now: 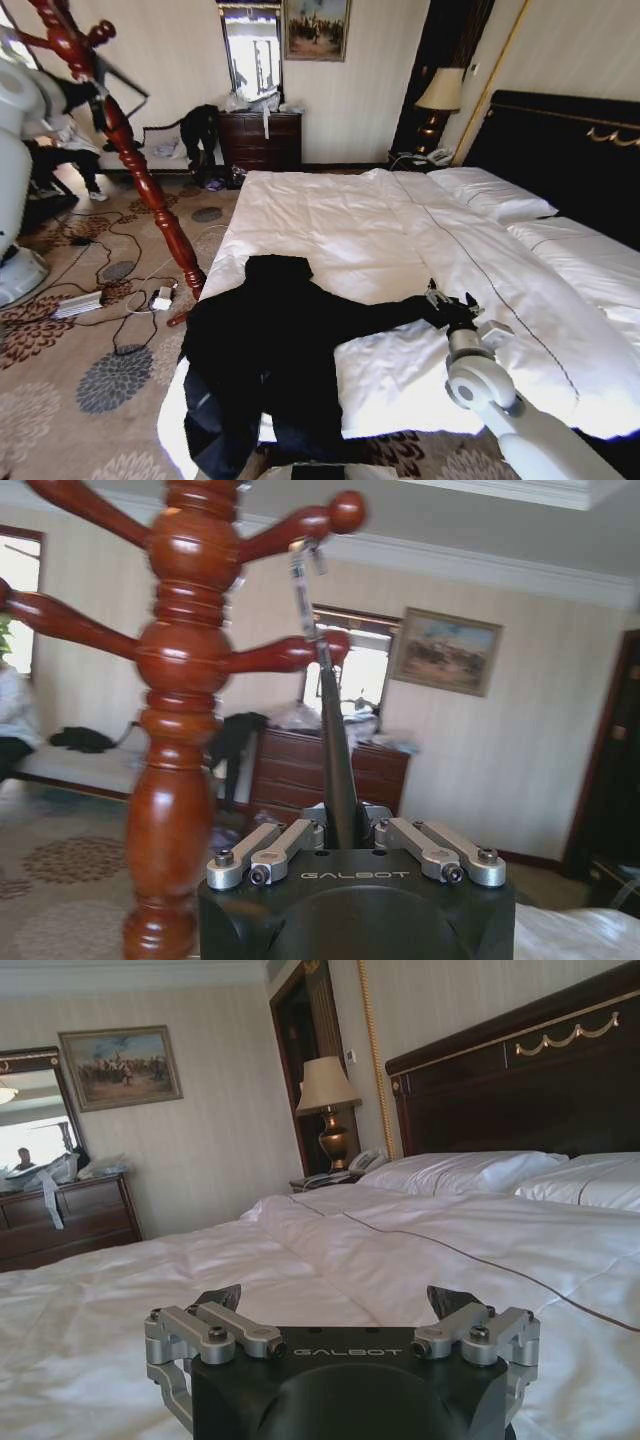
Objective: Pick up the clothes from the bed and hang them on the clothes hanger.
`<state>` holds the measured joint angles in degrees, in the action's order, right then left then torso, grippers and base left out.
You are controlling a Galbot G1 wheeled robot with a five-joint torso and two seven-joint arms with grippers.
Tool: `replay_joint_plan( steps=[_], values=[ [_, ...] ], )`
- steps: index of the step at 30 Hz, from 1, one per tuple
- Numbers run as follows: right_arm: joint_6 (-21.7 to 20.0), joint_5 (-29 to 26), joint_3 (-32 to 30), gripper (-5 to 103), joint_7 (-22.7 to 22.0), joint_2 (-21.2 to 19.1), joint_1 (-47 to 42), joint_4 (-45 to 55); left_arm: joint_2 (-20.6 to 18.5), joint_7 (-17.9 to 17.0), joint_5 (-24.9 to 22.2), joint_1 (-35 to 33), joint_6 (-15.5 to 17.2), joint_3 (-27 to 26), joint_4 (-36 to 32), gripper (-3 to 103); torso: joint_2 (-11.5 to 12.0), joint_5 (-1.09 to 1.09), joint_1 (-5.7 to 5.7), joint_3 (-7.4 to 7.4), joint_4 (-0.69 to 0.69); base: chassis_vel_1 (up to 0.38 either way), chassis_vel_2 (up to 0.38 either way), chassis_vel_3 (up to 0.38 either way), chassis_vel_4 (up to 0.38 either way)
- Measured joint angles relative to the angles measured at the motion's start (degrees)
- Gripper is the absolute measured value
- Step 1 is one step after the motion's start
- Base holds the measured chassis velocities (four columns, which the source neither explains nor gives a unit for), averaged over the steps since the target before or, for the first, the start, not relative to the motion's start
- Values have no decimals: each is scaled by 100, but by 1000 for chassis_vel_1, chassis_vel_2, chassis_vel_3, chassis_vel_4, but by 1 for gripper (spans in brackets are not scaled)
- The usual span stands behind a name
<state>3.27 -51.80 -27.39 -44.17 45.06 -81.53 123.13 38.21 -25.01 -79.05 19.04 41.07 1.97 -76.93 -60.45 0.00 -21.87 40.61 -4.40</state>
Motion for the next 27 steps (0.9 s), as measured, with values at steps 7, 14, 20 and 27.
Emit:
replay_joint_plan(
  steps=[7, 14, 20, 27],
  values=[
    [21, 44, -100, 100, -23, 3, -90, 21, -203, 119, -509, -724, -68, -193, -1144, 16, 0, 2, -1, 0, -9, 0, 0, 0, 0],
    [75, 30, -115, 100, -28, 38, -58, -53, -908, -215, -1015, -2782, -153, -1356, -2823, 16, 0, -7, 0, 0, -5, 0, 0, 0, 0],
    [208, -35, -173, 100, 55, 133, -28, -102, -1152, -248, -1322, -4727, -751, -2377, -3819, 16, -1, 1, 1, -1, 0, 0, 0, 0, 0],
    [321, -123, -462, 100, 203, -38, -204, 6, -572, -331, -1005, -6448, -808, -3372, -4794, 16, -1, 8, 0, -1, -16, 0, 0, 0, 0]
  ],
)
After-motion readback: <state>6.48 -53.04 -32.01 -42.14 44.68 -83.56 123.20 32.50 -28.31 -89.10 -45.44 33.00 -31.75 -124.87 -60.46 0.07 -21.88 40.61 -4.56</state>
